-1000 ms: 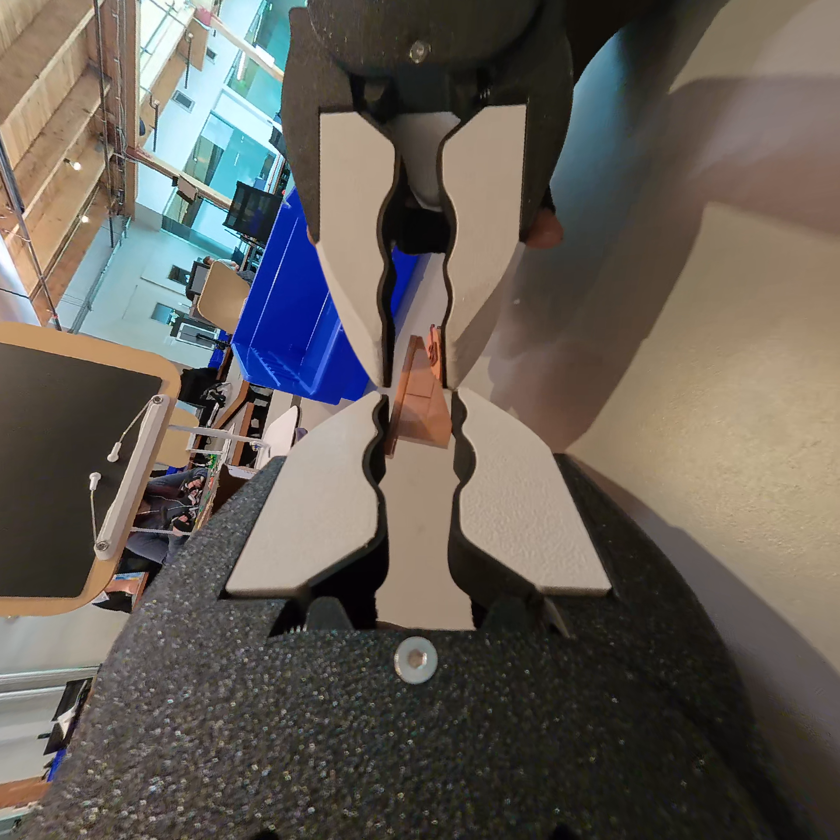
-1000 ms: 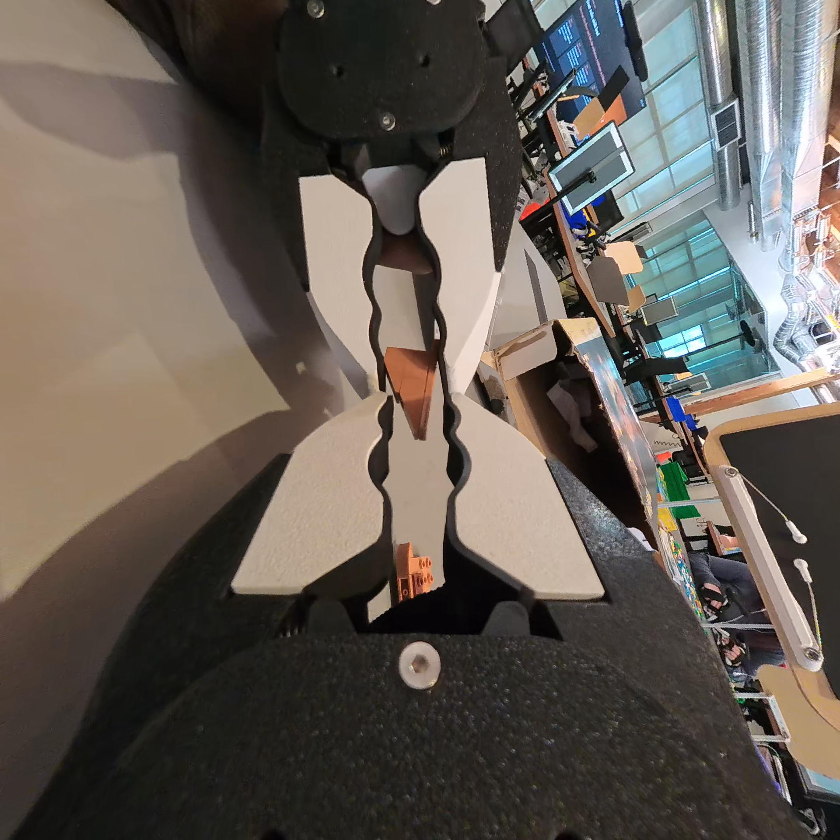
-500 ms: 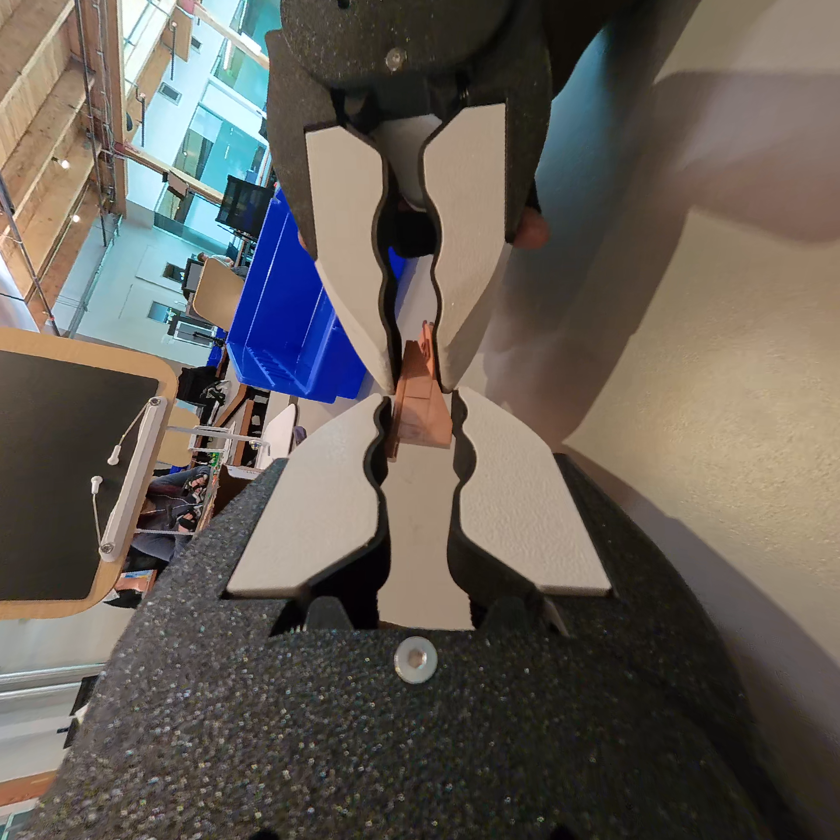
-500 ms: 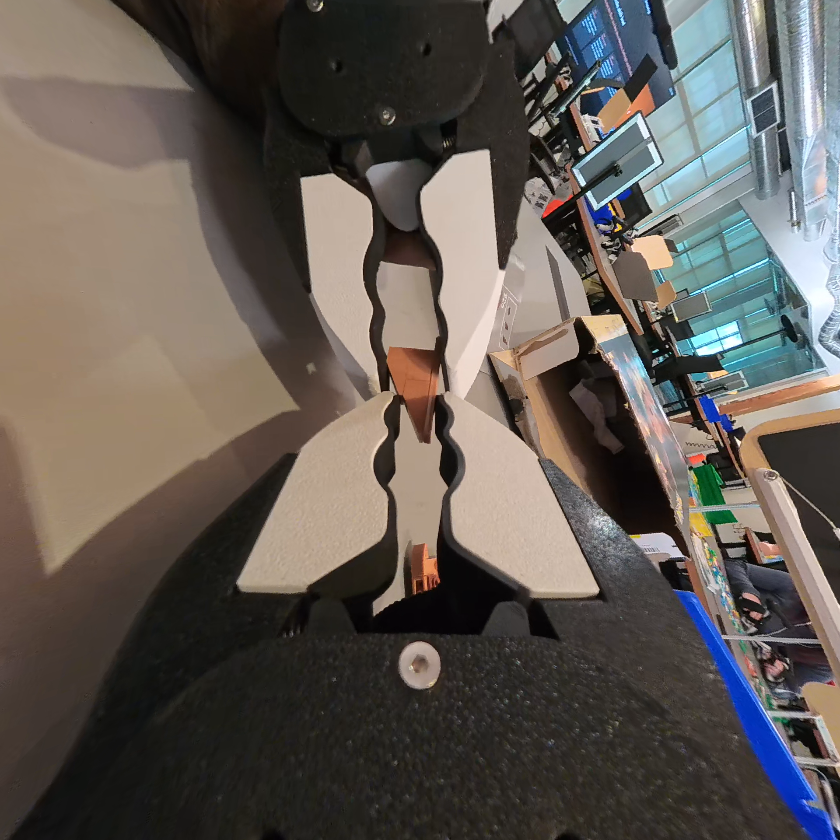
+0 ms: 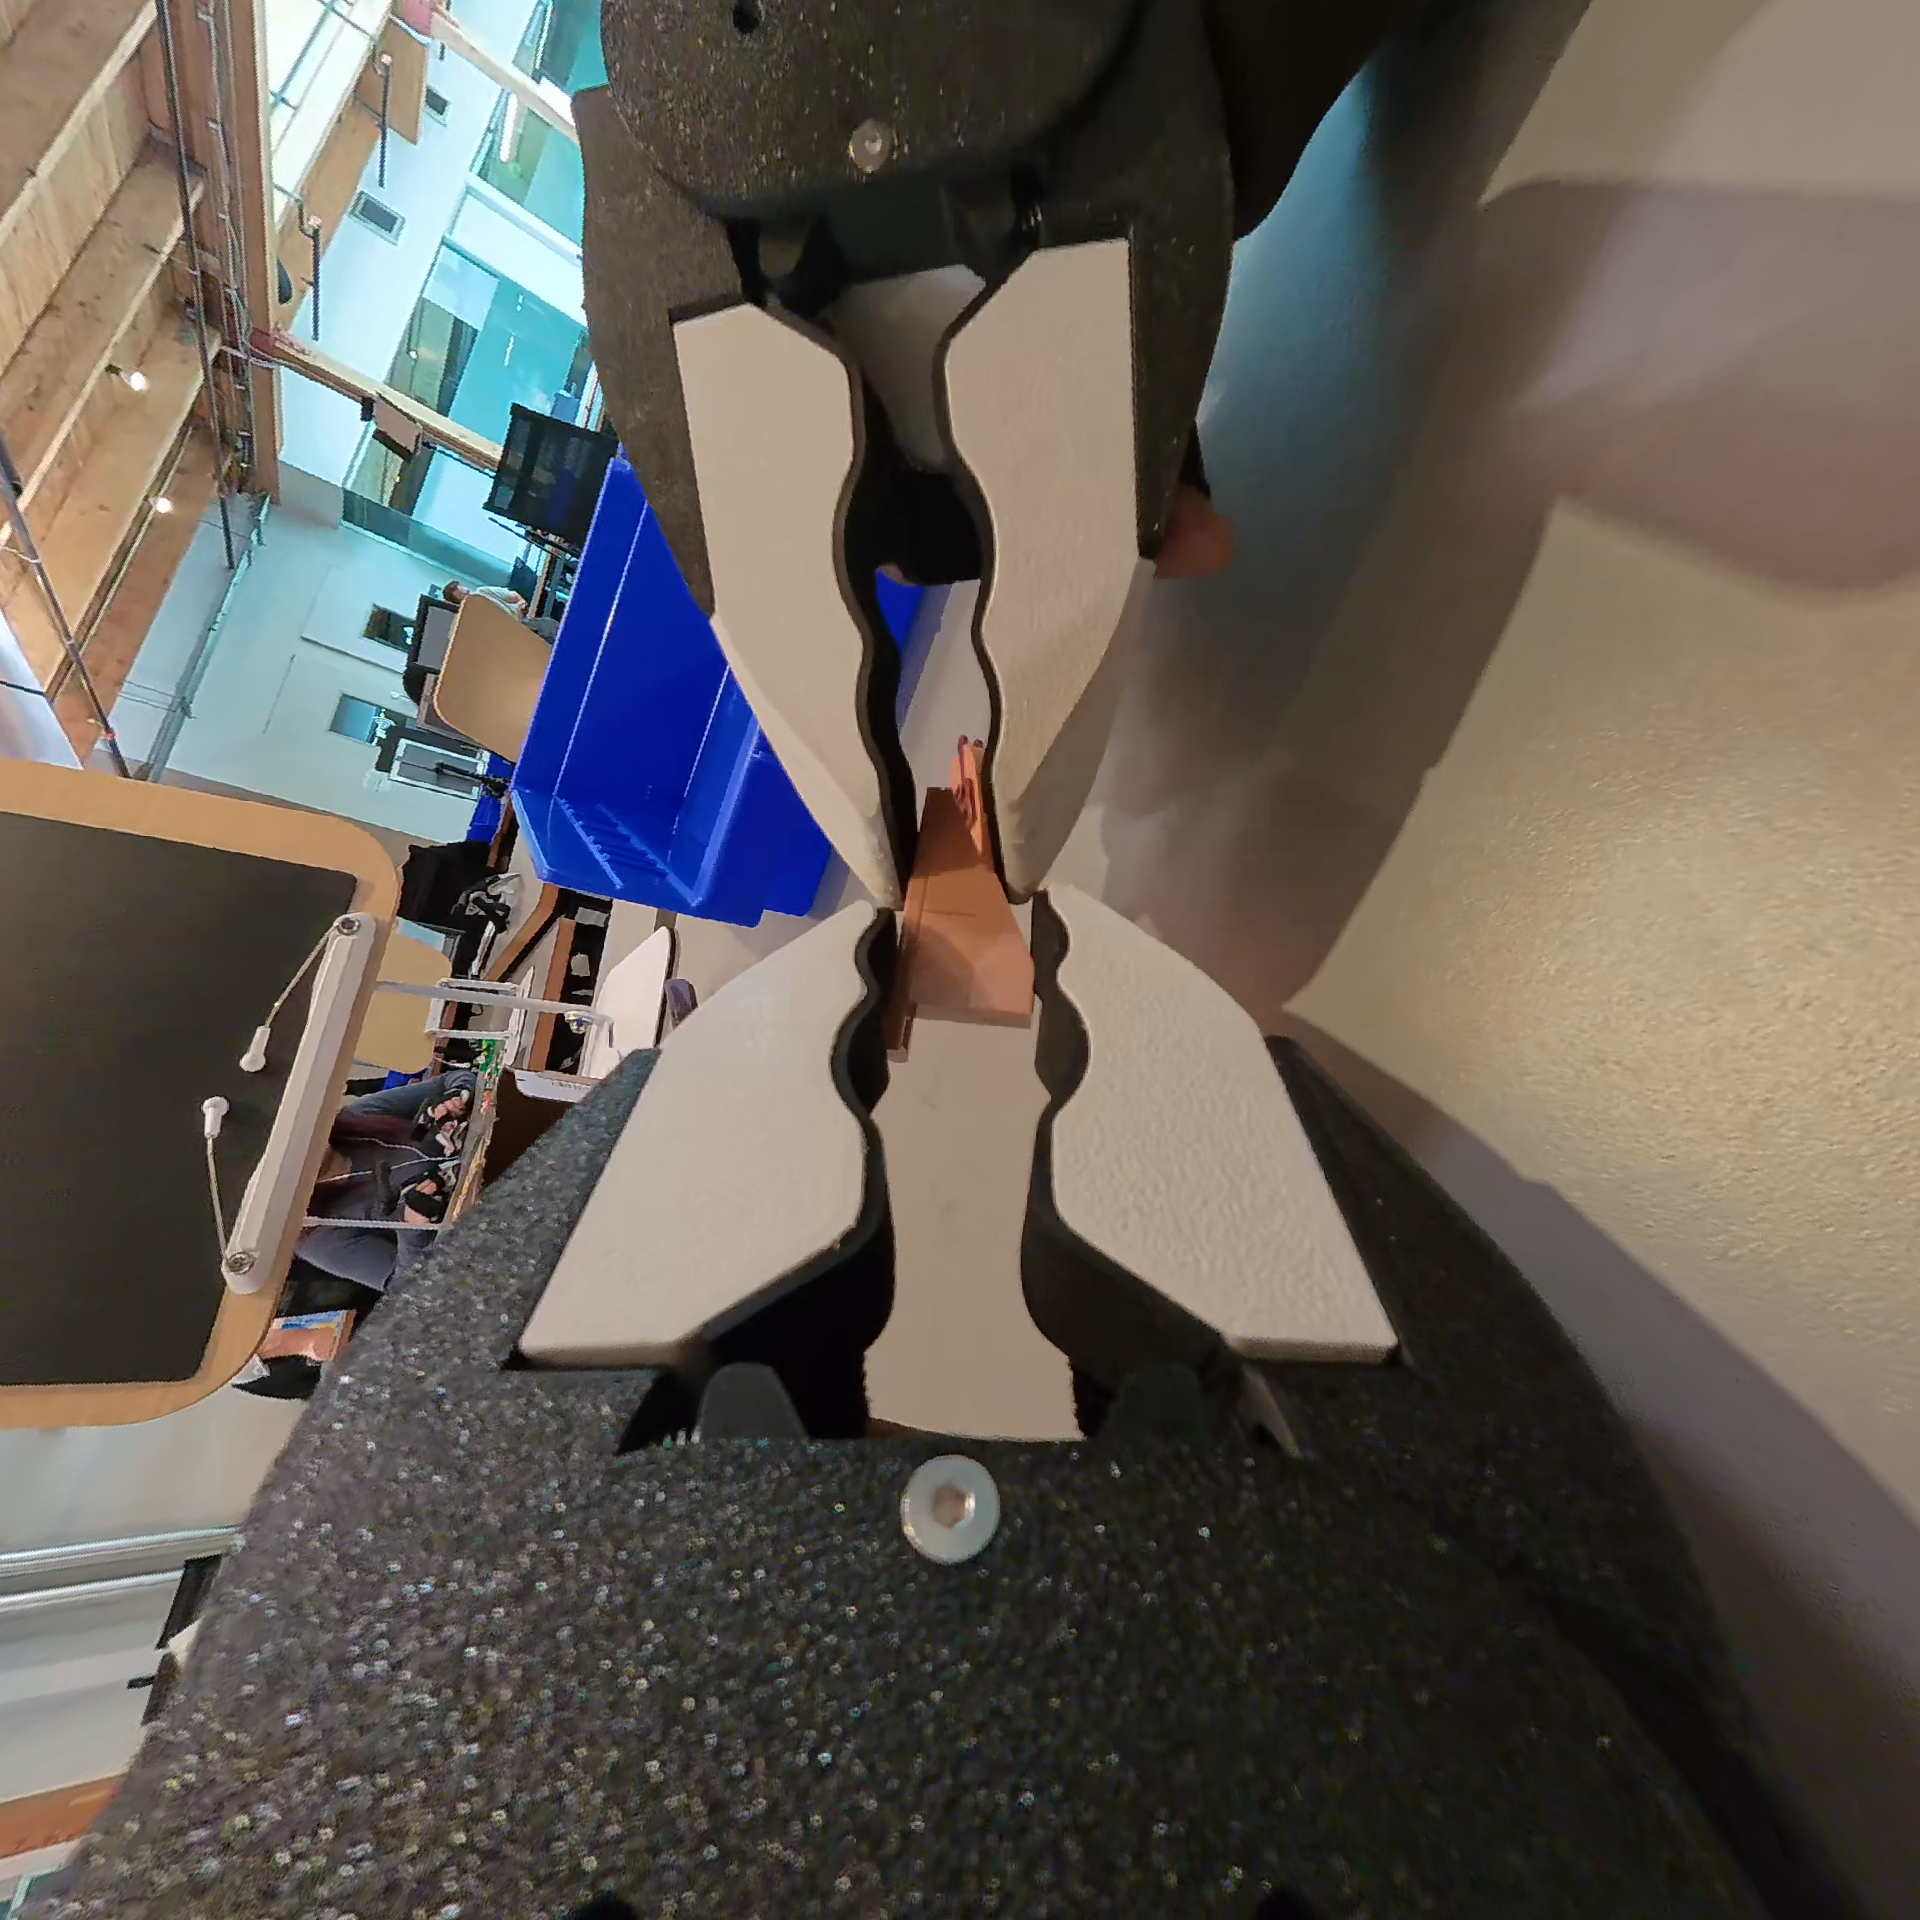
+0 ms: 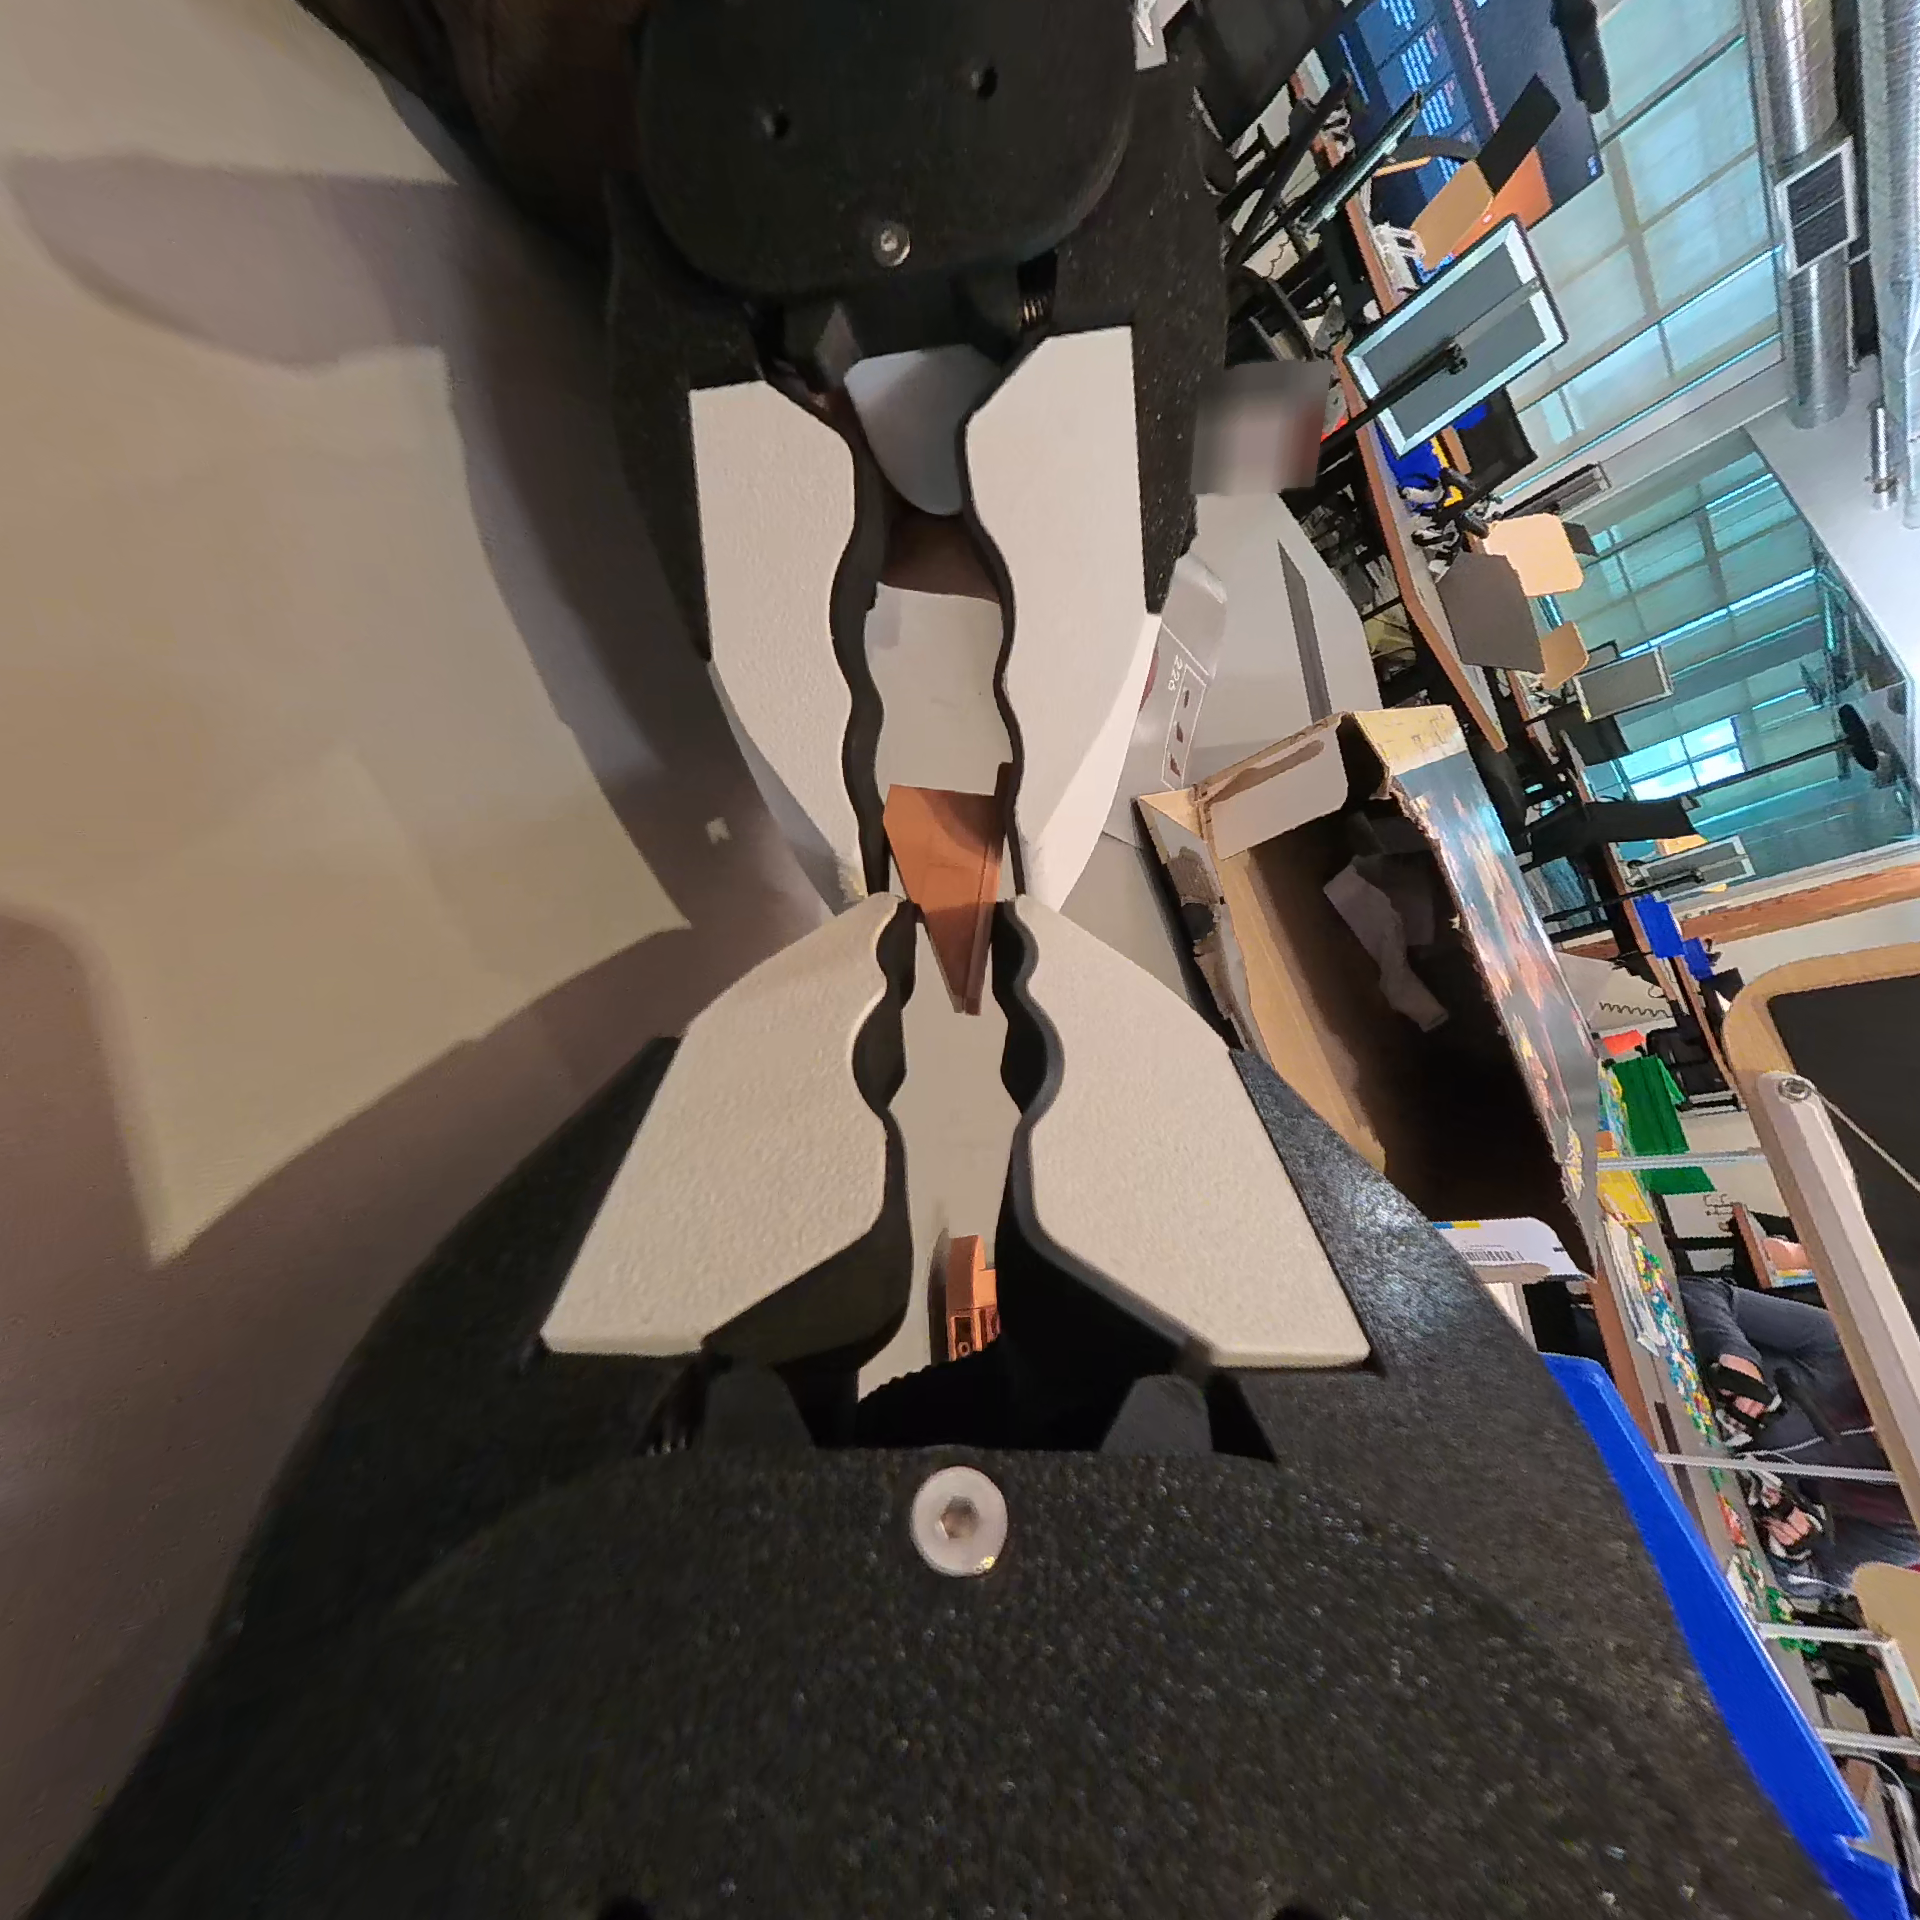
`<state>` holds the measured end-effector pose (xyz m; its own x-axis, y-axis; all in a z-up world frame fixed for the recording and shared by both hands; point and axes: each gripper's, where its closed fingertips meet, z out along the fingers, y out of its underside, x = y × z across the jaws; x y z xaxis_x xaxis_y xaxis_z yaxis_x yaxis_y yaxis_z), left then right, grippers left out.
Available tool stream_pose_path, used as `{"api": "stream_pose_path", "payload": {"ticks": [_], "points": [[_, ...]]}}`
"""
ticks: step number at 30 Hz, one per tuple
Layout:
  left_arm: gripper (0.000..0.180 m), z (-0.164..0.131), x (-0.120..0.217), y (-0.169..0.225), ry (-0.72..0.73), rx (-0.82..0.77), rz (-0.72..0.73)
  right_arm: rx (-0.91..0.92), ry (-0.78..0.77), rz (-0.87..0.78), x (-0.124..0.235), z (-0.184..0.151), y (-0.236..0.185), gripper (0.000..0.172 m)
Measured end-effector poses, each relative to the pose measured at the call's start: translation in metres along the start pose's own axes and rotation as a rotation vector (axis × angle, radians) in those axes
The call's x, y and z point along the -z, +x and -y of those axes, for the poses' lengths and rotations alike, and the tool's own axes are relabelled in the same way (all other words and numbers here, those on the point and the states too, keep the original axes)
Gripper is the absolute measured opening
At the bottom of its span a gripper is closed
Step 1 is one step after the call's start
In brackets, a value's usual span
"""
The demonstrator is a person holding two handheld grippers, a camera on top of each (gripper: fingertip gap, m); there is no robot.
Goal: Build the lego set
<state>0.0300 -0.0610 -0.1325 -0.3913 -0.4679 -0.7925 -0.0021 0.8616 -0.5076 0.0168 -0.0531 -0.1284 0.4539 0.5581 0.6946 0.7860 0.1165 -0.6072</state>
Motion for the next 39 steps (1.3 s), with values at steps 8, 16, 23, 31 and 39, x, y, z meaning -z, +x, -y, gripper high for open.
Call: {"api": "stream_pose_path", "payload": {"ticks": [8,16,23,31,39], "points": [[0.026,0.003,-0.002,-0.006,0.022,0.006,0.052,0.016,0.015,-0.034,0.004,0.0,0.006,0.014],[0.034,-0.004,-0.002,-0.009,0.017,0.005,0.068,0.049,-0.017,-0.054,0.002,-0.005,0.006,0.015],[0.027,-0.008,-0.004,-0.005,-0.013,-0.042,0.061,0.063,-0.002,-0.055,0.002,-0.002,0.005,0.015],[0.026,-0.008,-0.001,-0.01,-0.01,-0.025,0.064,0.072,-0.016,-0.097,0.005,-0.006,0.012,0.015],[0.026,-0.008,-0.001,-0.007,-0.015,-0.031,0.048,0.066,-0.01,-0.064,0.005,-0.005,0.008,0.009]]}}
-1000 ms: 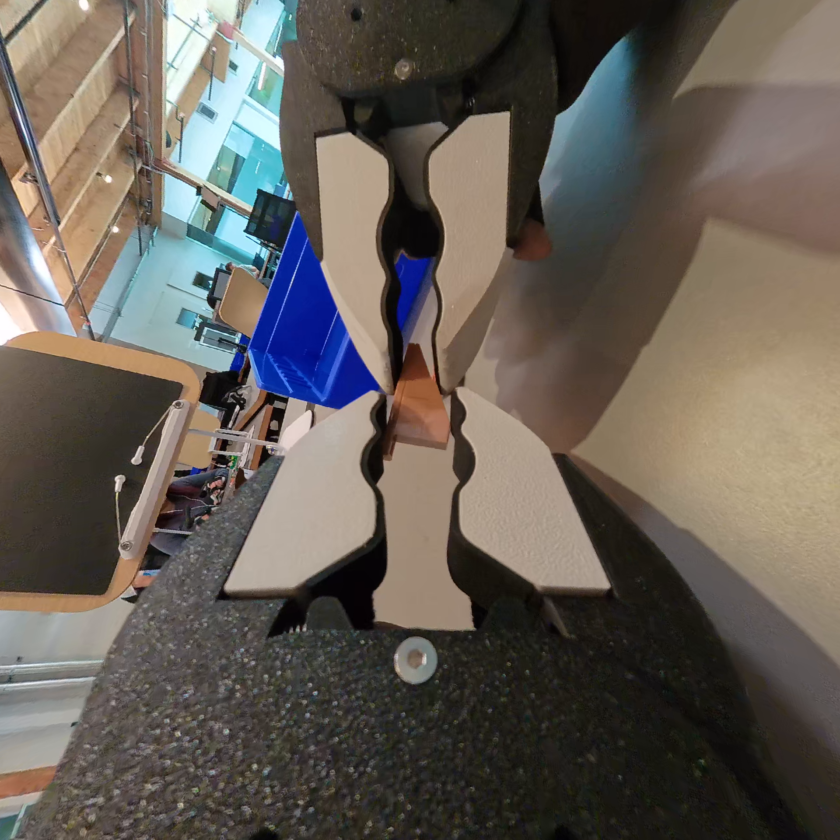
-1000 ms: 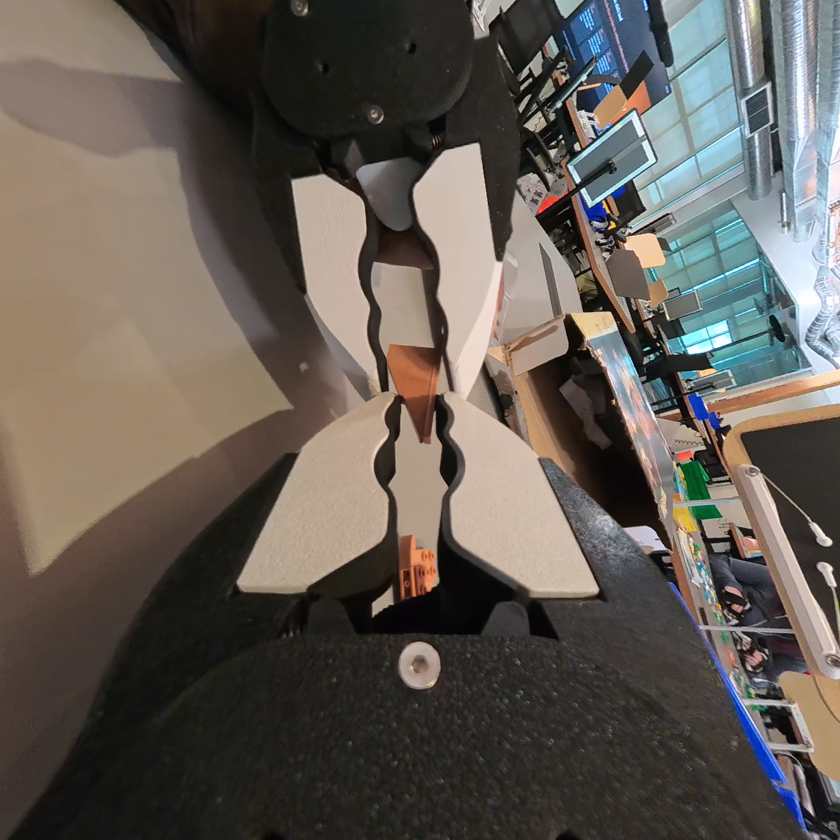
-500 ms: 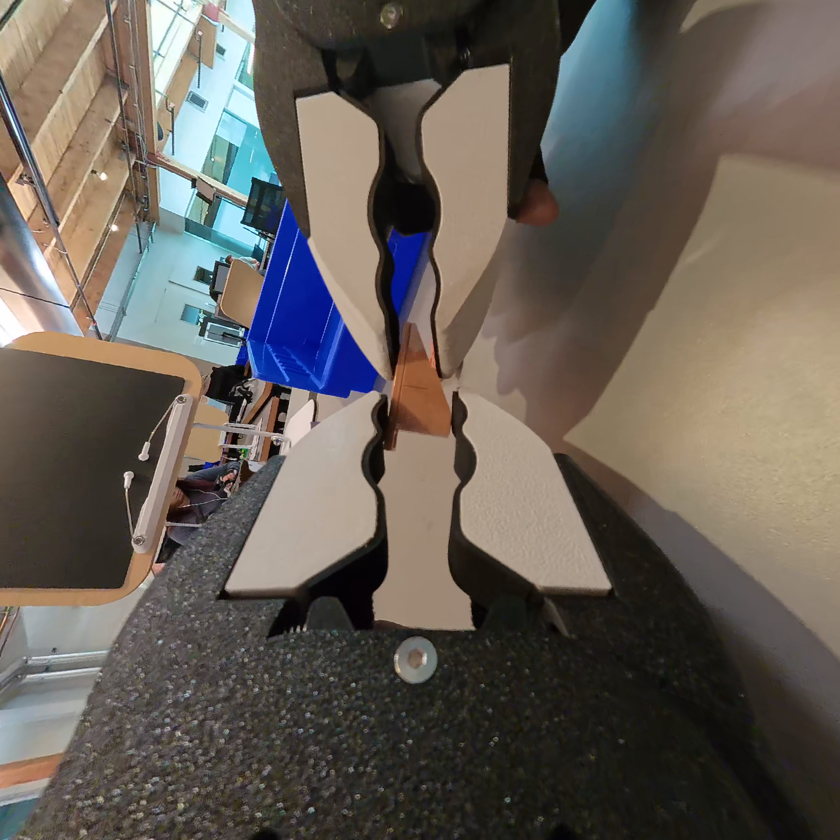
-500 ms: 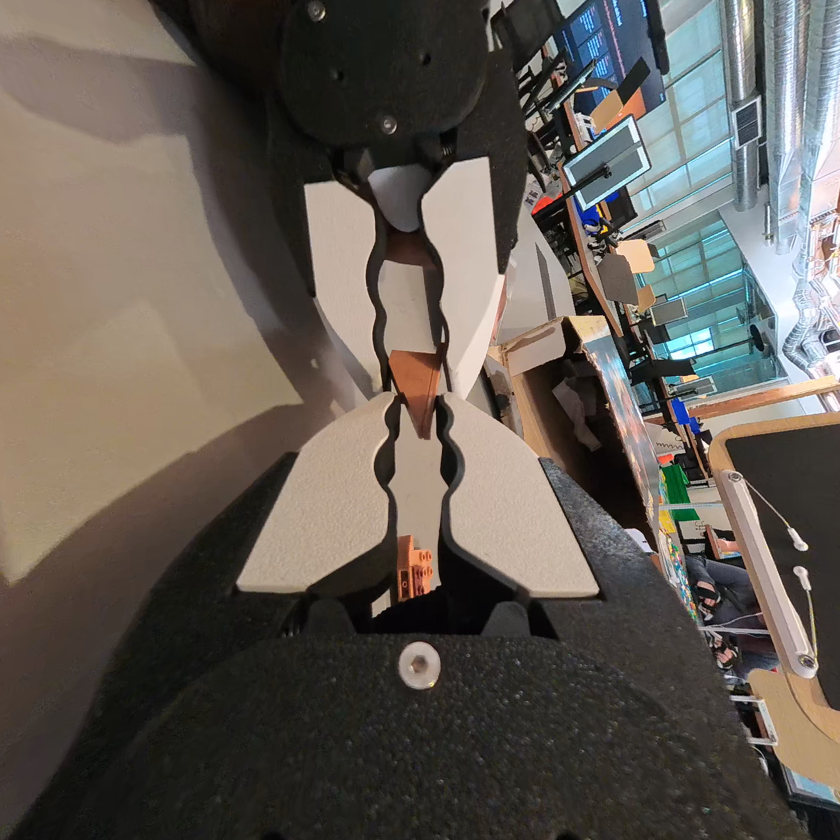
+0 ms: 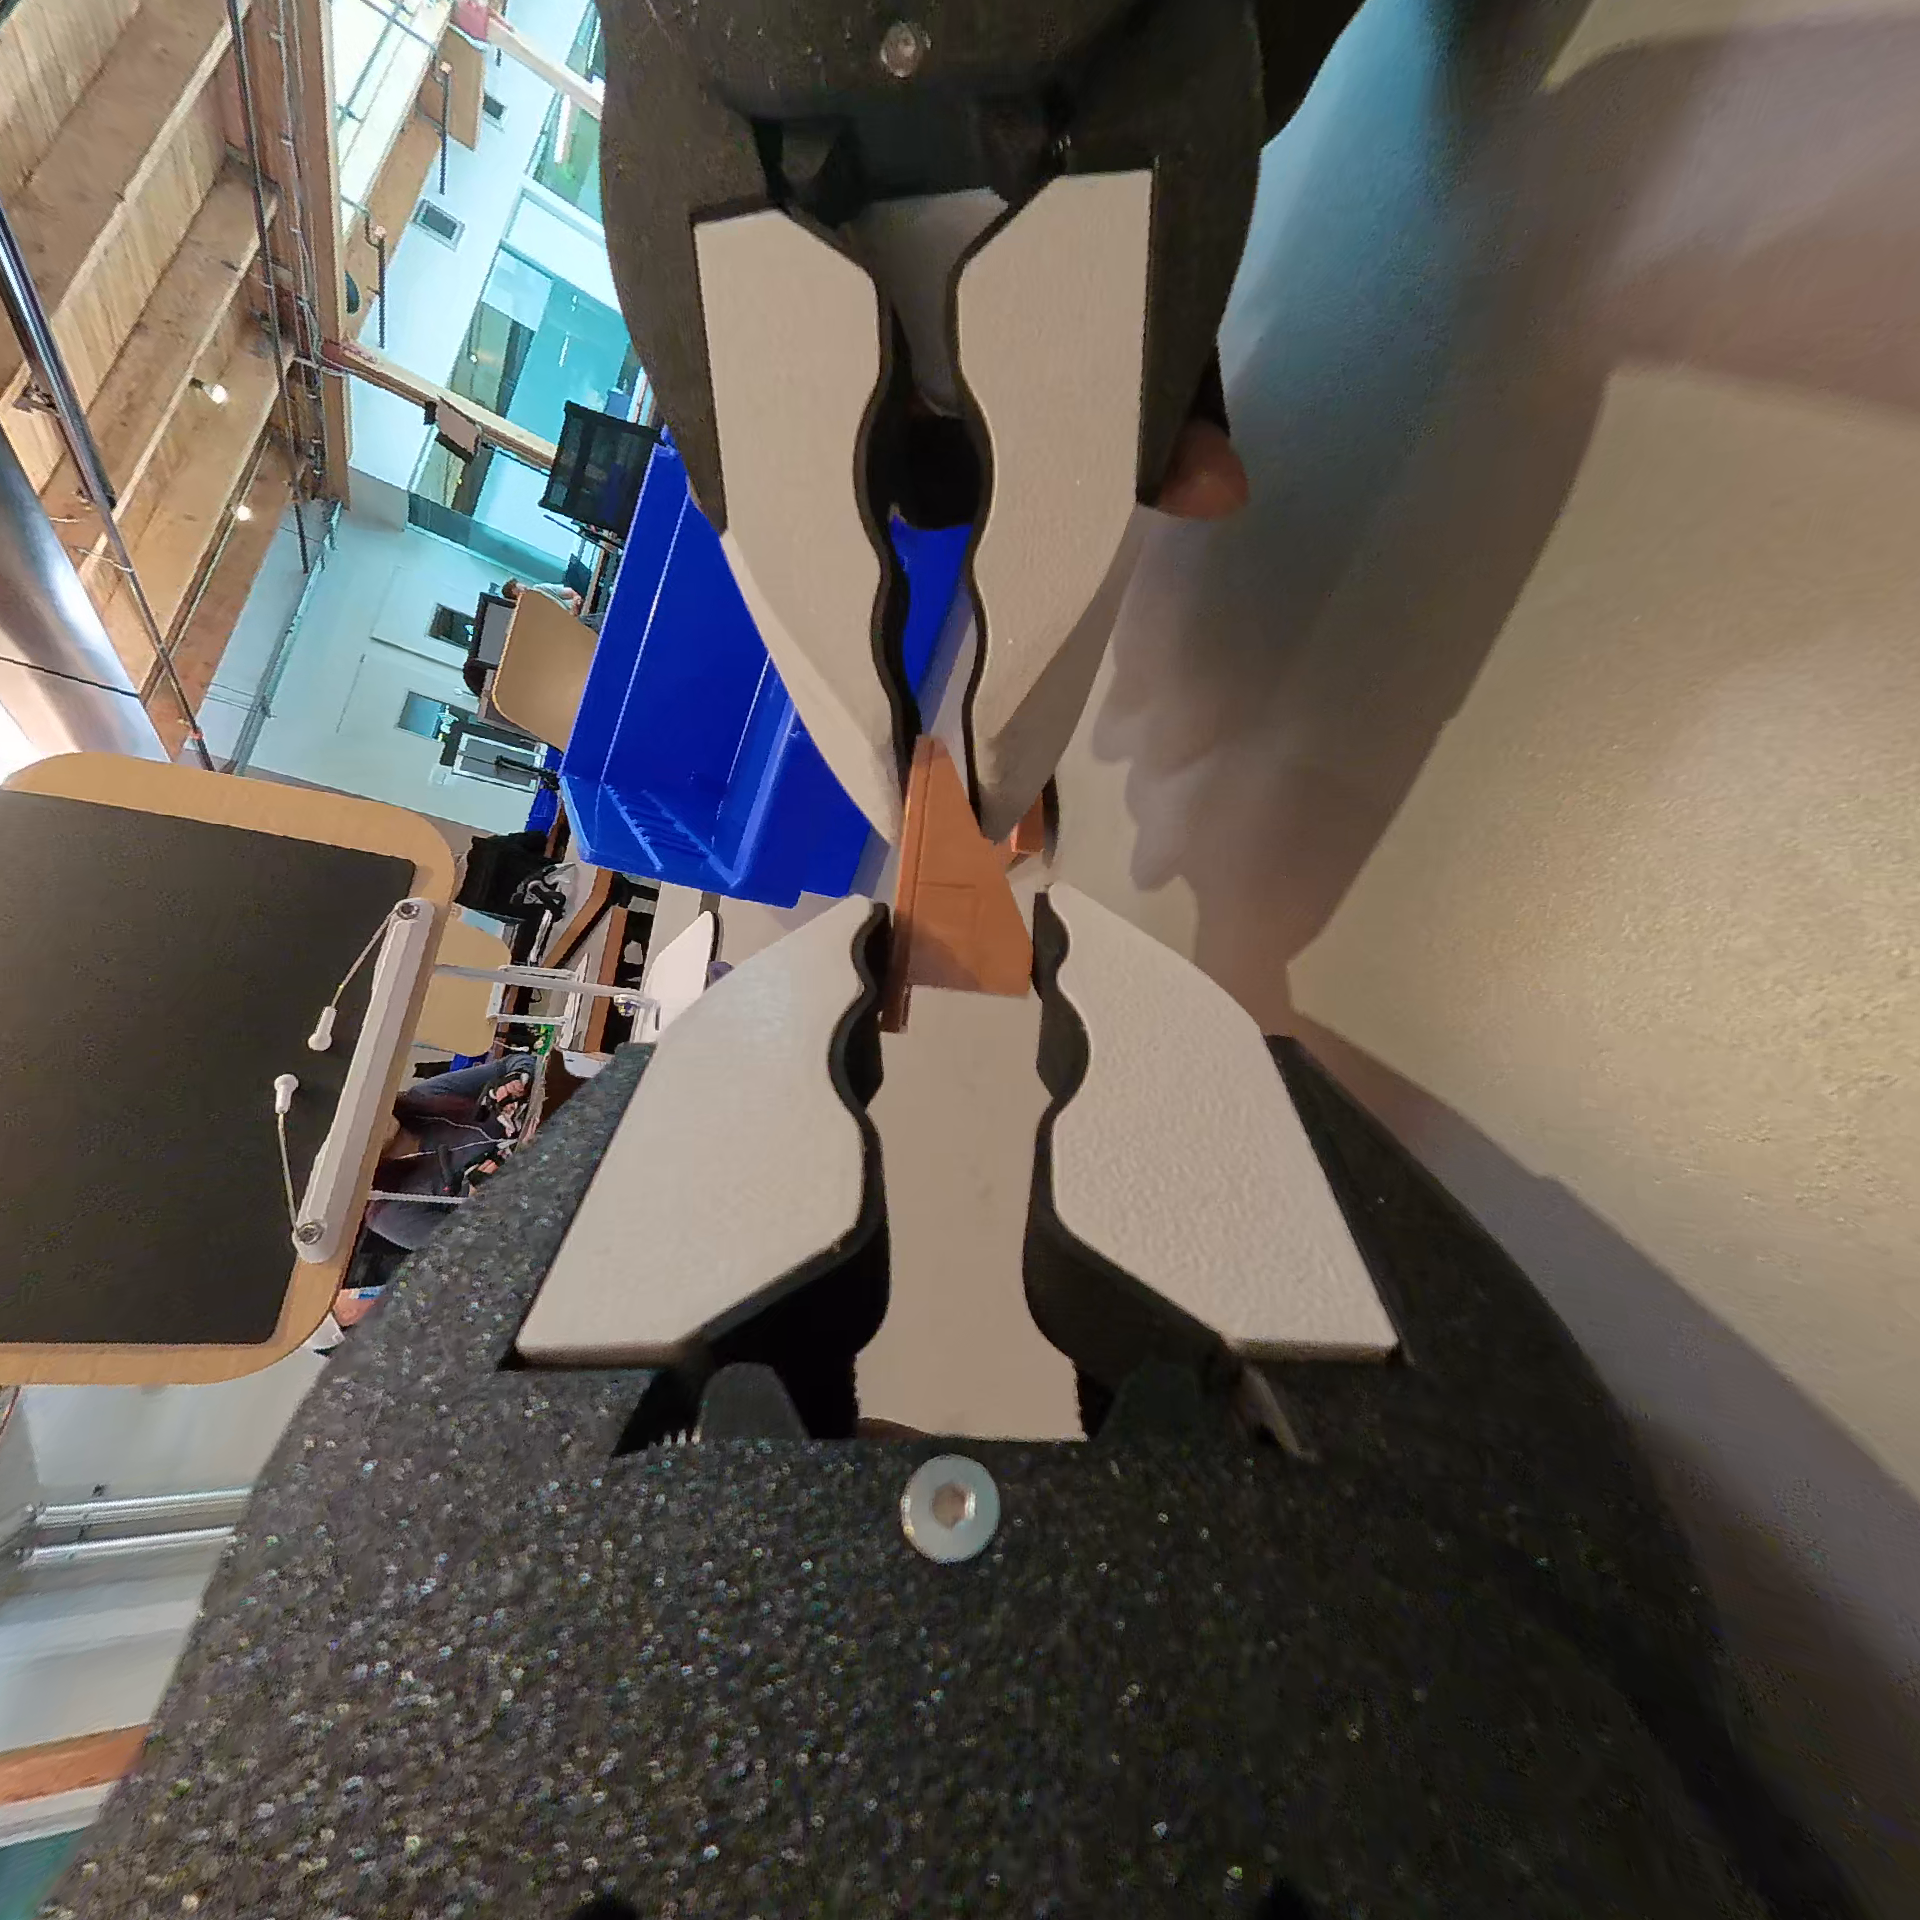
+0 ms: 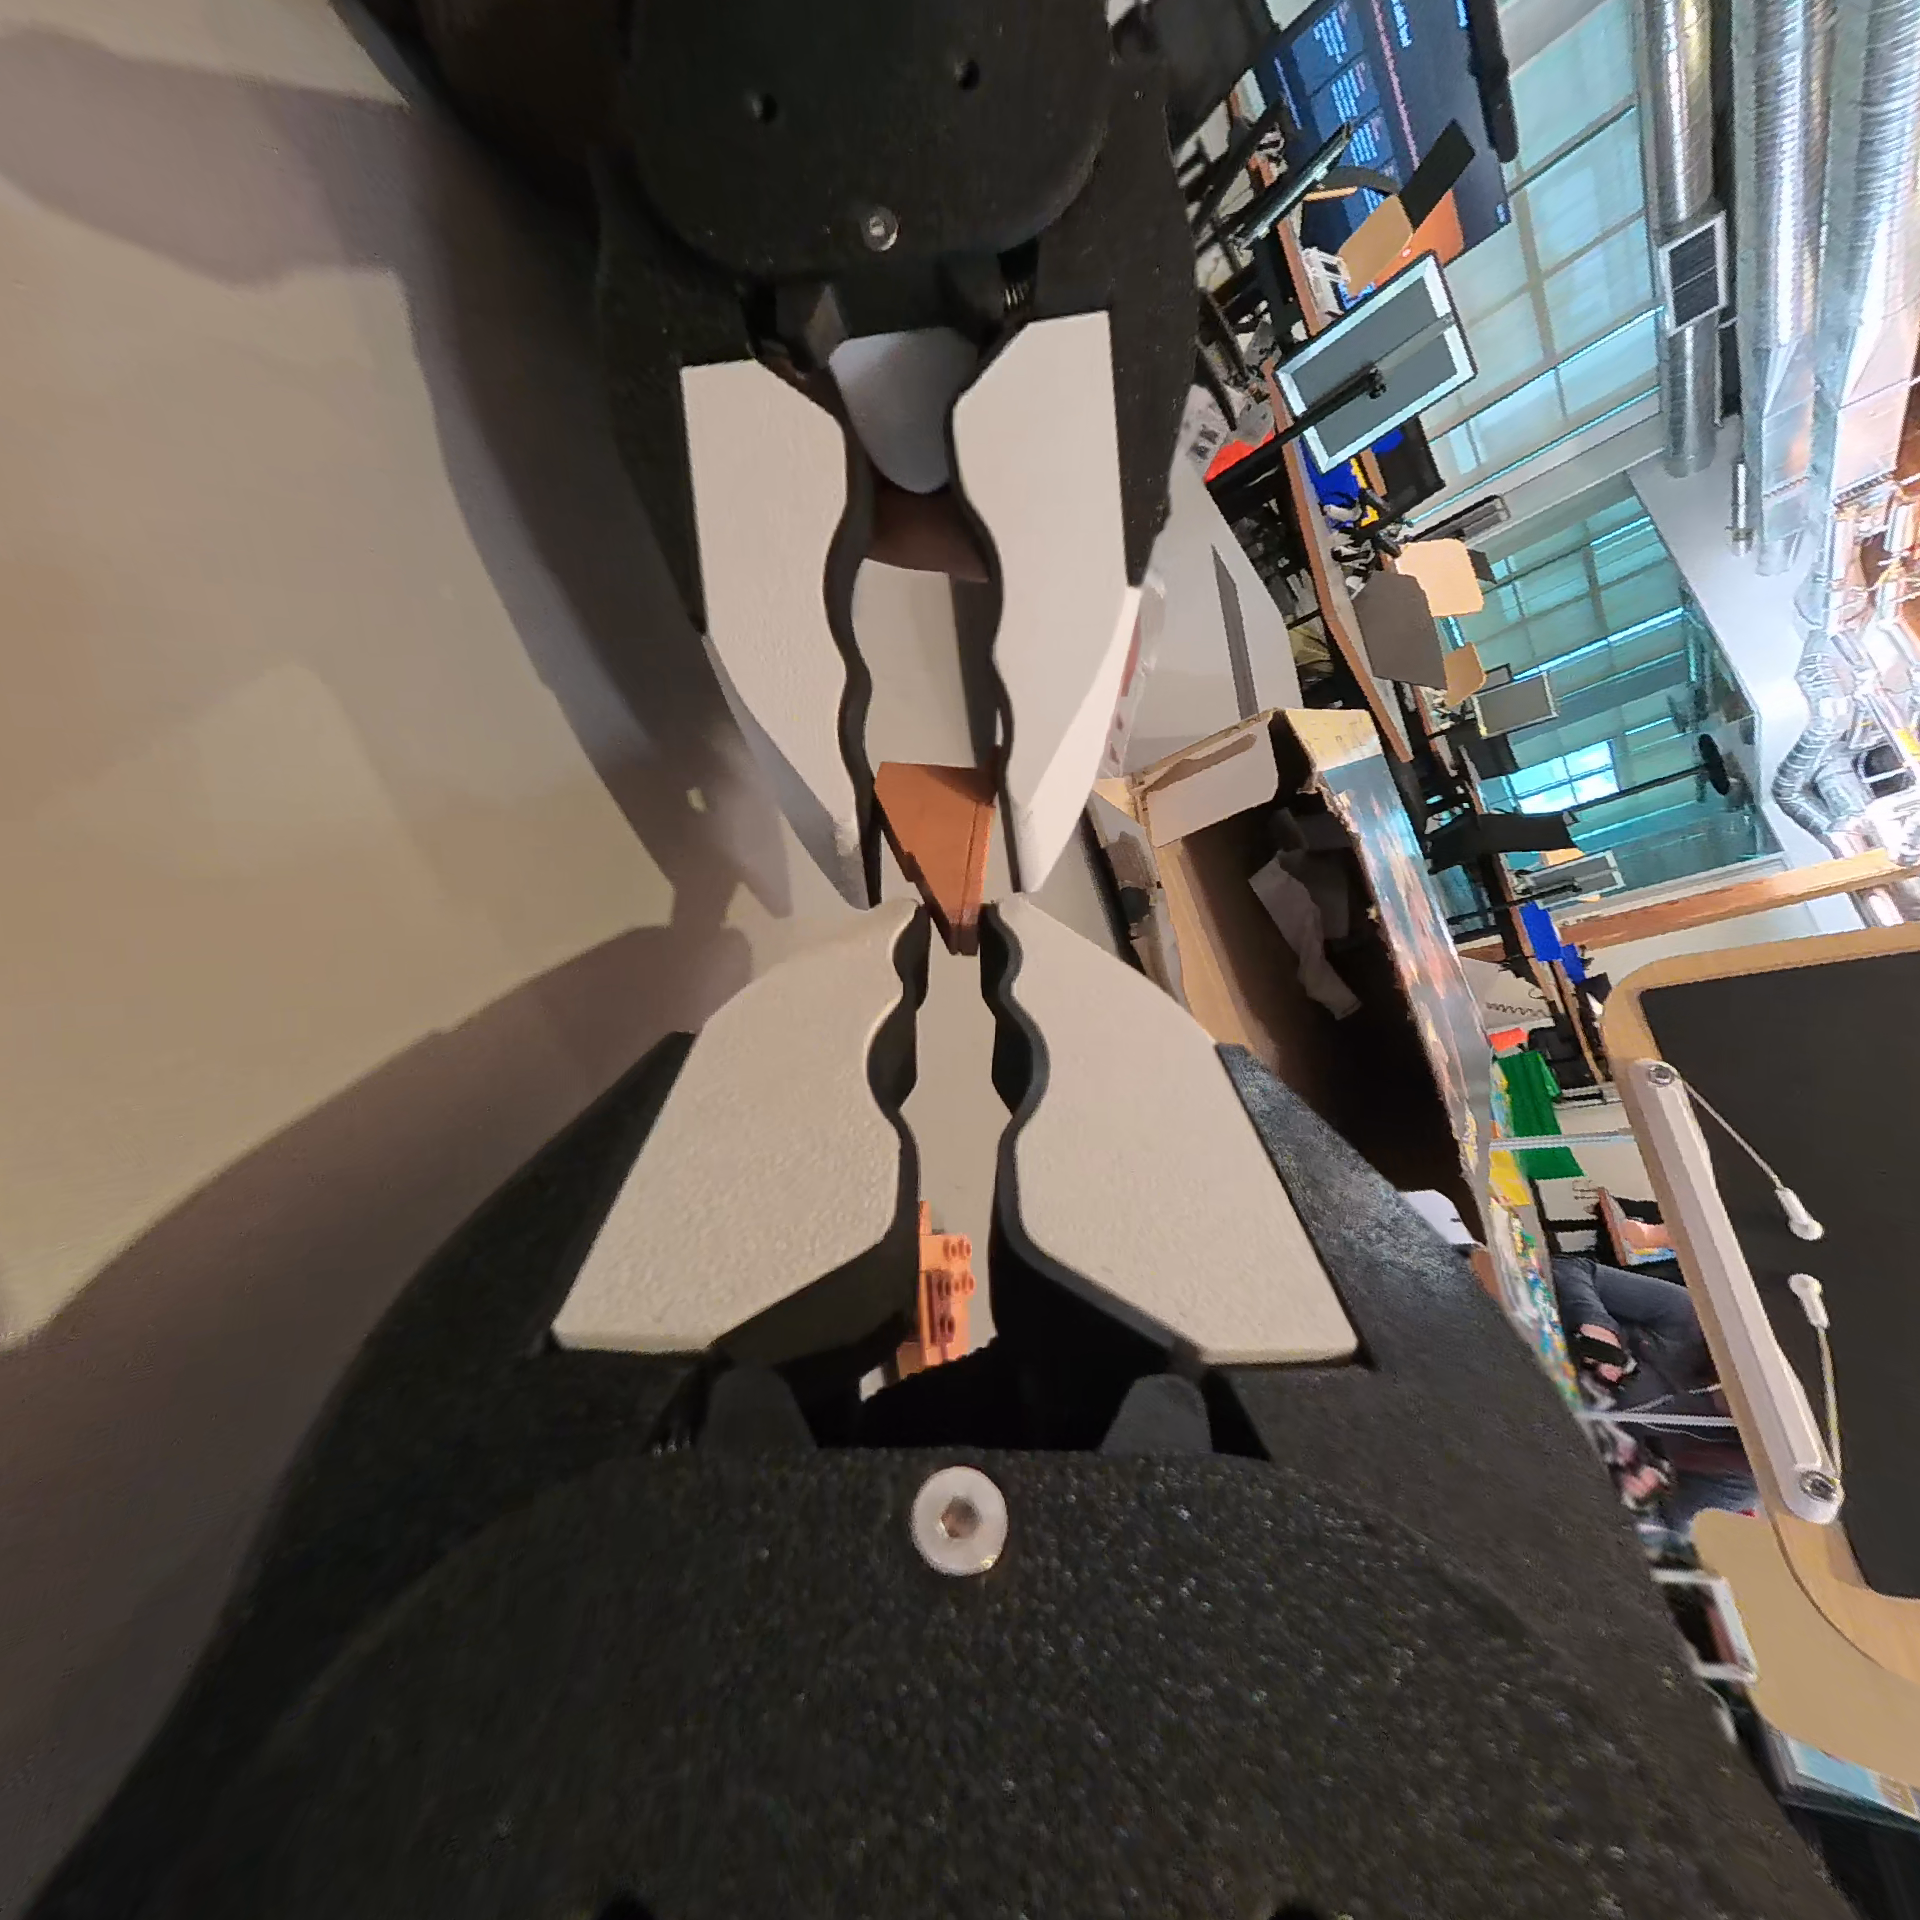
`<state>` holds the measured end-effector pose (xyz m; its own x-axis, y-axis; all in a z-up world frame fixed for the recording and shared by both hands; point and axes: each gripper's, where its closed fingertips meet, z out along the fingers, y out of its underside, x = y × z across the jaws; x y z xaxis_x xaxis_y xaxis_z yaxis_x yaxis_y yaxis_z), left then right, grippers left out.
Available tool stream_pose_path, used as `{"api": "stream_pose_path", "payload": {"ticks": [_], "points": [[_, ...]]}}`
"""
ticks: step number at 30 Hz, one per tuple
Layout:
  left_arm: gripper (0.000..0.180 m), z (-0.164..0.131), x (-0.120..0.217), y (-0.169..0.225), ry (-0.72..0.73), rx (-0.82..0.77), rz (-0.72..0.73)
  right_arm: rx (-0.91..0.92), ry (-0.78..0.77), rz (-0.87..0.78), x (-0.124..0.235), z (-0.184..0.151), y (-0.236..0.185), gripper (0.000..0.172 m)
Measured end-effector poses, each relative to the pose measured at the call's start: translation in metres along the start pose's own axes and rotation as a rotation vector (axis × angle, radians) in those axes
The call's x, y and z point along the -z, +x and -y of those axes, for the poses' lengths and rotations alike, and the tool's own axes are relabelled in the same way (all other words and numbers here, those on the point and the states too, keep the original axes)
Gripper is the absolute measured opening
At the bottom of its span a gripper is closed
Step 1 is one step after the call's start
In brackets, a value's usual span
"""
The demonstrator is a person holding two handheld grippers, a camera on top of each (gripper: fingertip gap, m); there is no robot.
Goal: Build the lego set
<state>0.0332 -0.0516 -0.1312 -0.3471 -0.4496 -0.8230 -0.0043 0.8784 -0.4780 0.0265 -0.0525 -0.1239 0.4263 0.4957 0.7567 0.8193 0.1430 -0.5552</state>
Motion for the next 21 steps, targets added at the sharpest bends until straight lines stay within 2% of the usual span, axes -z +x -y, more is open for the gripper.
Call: {"api": "stream_pose_path", "payload": {"ticks": [14,21], "points": [[0.026,-0.001,-0.001,0.006,-0.013,0.006,-0.035,-0.008,-0.009,0.05,0.0,-0.002,-0.005,0.008],[0.026,-0.008,-0.005,0.003,-0.063,0.006,-0.013,0.037,-0.054,-0.01,-0.003,-0.011,-0.001,0.01]]}}
